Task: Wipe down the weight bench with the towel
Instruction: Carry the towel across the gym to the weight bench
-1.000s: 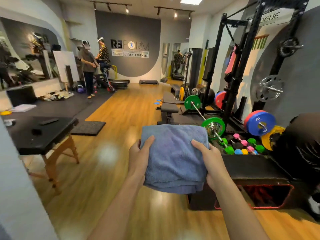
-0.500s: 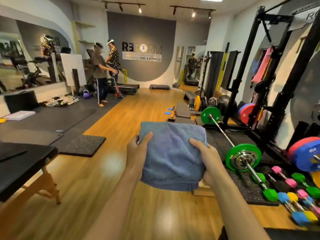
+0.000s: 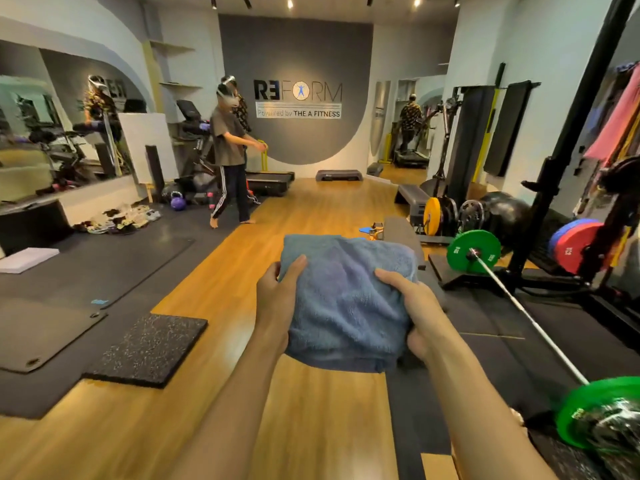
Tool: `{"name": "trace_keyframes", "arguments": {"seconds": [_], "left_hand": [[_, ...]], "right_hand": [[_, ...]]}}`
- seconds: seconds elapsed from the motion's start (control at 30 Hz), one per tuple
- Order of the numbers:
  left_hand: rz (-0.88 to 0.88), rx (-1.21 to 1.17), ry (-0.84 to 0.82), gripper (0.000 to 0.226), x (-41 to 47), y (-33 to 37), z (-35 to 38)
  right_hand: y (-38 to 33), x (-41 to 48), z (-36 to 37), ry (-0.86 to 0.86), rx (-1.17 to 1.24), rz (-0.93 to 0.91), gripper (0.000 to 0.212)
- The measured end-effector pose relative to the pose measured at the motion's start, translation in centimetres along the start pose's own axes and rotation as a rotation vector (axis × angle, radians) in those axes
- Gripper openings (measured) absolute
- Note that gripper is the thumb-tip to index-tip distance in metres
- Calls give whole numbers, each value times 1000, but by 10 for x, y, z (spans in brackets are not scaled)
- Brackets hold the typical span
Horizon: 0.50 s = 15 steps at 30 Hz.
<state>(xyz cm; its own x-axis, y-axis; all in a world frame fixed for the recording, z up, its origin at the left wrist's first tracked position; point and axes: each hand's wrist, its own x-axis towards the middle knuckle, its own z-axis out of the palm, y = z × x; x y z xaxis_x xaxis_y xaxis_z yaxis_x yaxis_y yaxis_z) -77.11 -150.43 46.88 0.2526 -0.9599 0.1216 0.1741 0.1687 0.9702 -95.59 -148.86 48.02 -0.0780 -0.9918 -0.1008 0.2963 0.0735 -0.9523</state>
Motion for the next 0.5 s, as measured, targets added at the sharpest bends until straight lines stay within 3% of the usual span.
{"name": "trace_keyframes", "arguments": {"seconds": [0.5], "left_hand": [[-38,25,-199,26,592,-132,159]], "right_hand": [[-19,587,29,202,31,-54,41]]}}
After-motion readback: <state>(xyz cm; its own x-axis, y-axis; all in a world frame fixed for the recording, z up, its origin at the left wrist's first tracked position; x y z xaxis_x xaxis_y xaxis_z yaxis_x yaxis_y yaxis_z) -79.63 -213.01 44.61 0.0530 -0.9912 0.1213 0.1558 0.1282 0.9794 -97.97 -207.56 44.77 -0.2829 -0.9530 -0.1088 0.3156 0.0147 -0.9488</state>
